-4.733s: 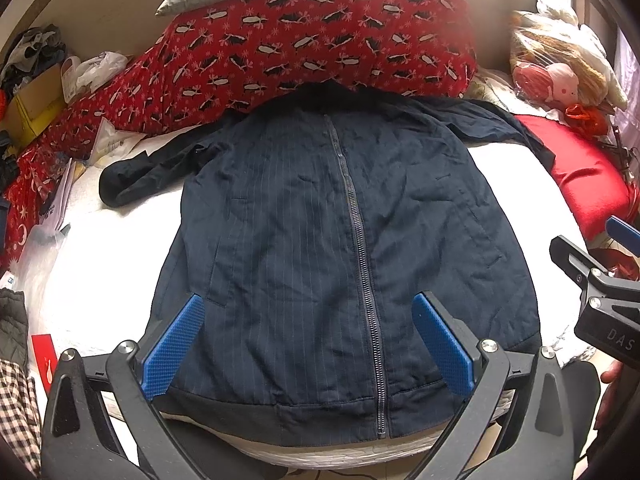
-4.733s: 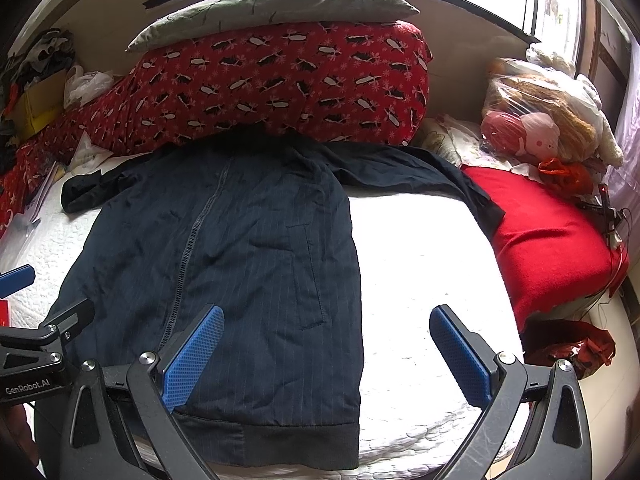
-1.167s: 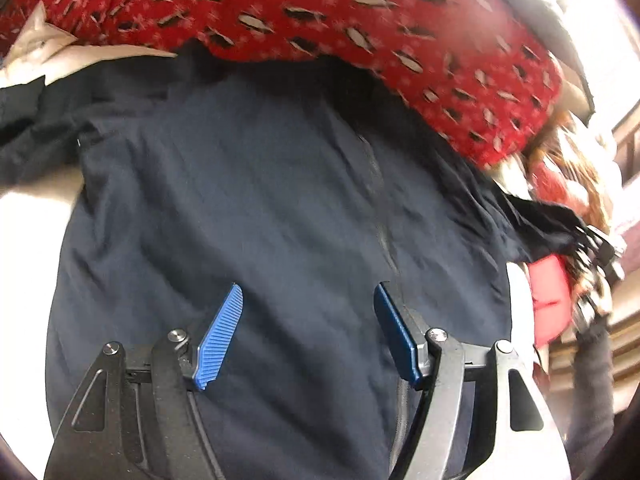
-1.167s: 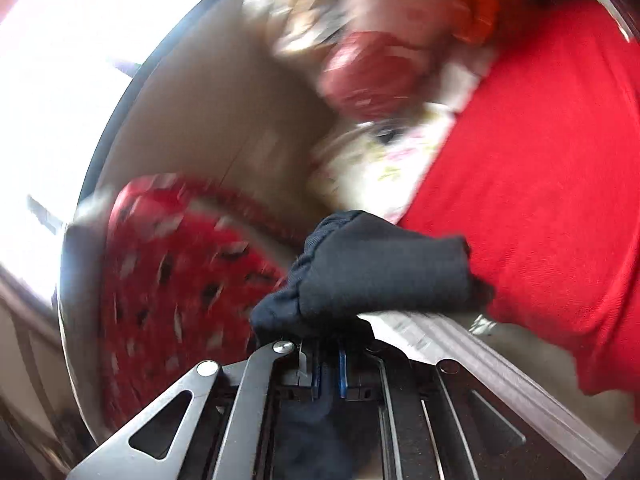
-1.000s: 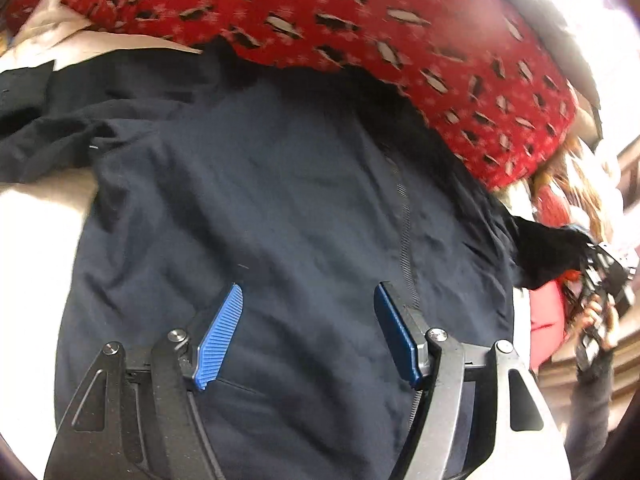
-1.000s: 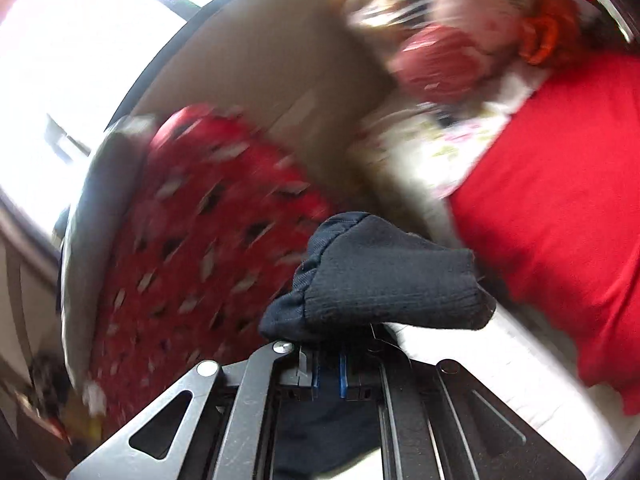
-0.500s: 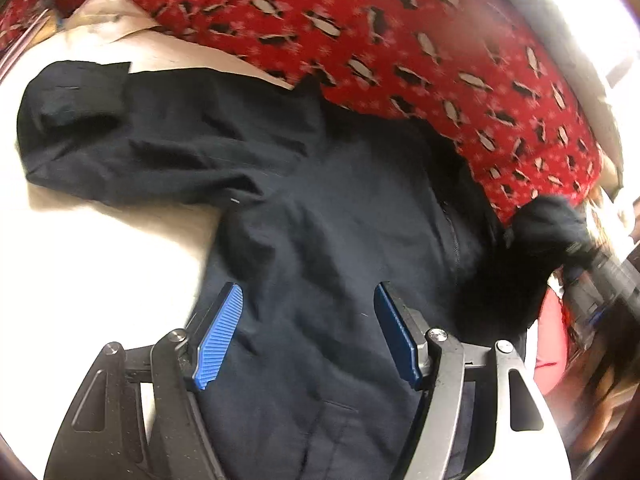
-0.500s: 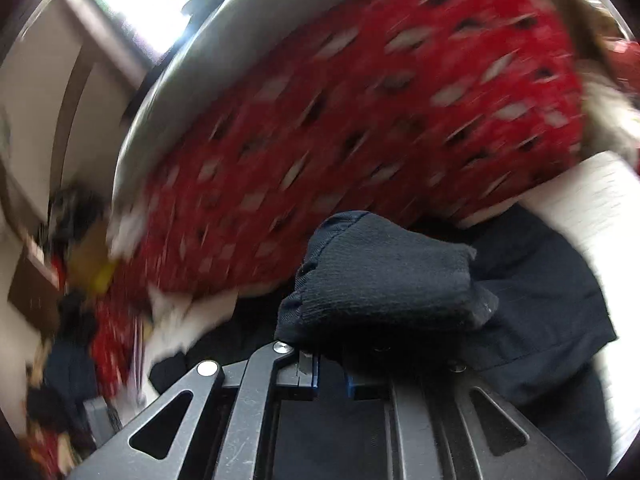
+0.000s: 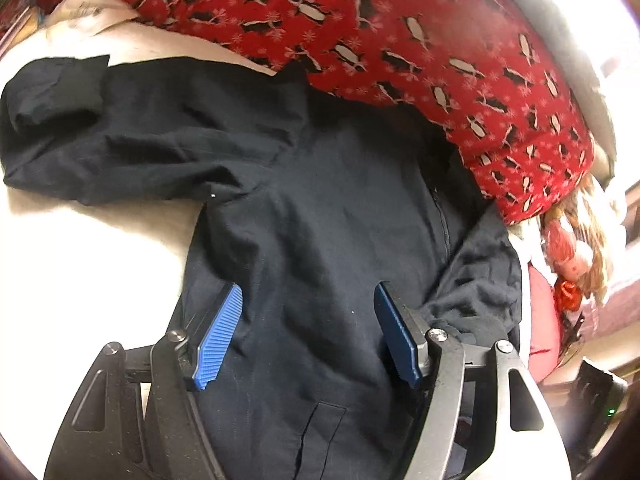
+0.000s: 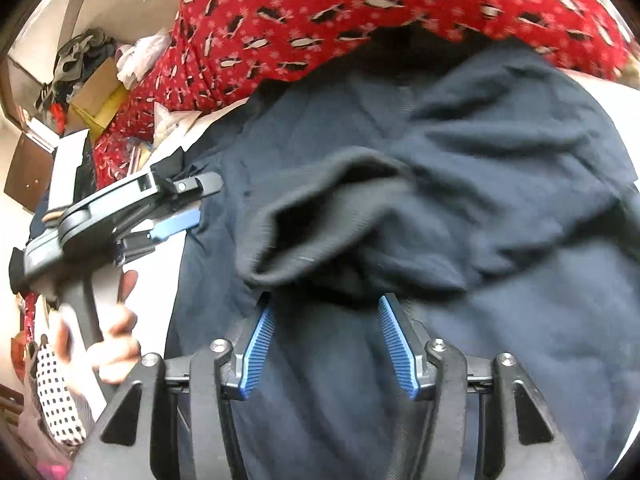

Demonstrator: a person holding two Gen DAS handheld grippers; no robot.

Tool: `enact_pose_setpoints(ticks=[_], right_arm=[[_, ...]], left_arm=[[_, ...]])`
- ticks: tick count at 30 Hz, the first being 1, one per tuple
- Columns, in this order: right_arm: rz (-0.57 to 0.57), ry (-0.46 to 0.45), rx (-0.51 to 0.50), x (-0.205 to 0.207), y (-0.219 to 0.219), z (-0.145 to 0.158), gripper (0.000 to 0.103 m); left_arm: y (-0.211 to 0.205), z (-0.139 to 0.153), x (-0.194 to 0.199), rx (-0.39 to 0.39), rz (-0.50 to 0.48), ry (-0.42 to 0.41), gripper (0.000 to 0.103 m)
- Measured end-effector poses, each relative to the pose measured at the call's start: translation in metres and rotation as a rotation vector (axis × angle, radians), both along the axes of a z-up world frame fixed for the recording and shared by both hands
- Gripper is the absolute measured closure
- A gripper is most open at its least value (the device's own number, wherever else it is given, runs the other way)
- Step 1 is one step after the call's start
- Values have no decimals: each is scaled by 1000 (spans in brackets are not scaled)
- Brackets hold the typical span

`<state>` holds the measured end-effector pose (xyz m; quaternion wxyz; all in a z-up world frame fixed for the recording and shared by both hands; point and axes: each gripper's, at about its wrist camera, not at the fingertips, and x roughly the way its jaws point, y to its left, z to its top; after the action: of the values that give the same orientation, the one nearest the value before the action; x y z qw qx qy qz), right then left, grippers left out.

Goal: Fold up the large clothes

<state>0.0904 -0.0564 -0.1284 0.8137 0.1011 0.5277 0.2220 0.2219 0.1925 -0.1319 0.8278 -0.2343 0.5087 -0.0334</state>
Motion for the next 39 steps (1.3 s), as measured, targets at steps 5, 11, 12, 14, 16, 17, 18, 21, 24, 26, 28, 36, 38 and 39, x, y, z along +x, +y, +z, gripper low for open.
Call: enact_pose_setpoints(ticks=[5, 11, 12, 14, 16, 17, 18, 21, 24, 26, 28, 36, 38, 39], right_arm=[[-110, -60, 49, 2, -41, 23, 48], [-207, 85, 225, 63, -34, -5, 39], [-200, 195, 289, 74, -23, -23, 44], [-164, 322, 444, 83, -6, -40, 95], [-118, 286, 468, 95, 16, -26, 93], [-111, 220, 474, 101, 22, -10, 93], [-106, 145, 502, 108, 27, 8, 93], [-142, -80, 618, 122, 29, 66, 93], [-167, -245, 624, 117, 32, 97, 87], [-148, -261, 541, 116, 51, 91, 80], [-89, -153, 432, 116, 79, 57, 67], [16, 185, 370, 61, 87, -40, 66], [-84, 140, 359, 60, 56, -38, 63], [-115, 131, 365, 60, 44, -36, 58]], left_arm=[[-1, 1, 0, -21, -8, -10, 35], [4, 1, 0, -27, -9, -15, 35], [6, 1, 0, -29, -8, -16, 35], [12, 3, 0, -40, 4, -24, 35], [19, 4, -1, -50, 21, -27, 35], [22, 5, -1, -57, 30, -30, 35], [27, 6, -2, -65, 42, -33, 35], [38, 9, -3, -72, 71, -39, 35], [47, 12, -3, -81, 101, -45, 35], [52, 13, -3, -96, 119, -49, 35], [58, 17, -5, -107, 134, -59, 35], [34, 11, -11, -138, 45, -30, 35], [15, 5, -15, -191, -16, -3, 35], [5, 4, -18, -225, -47, 5, 35]])
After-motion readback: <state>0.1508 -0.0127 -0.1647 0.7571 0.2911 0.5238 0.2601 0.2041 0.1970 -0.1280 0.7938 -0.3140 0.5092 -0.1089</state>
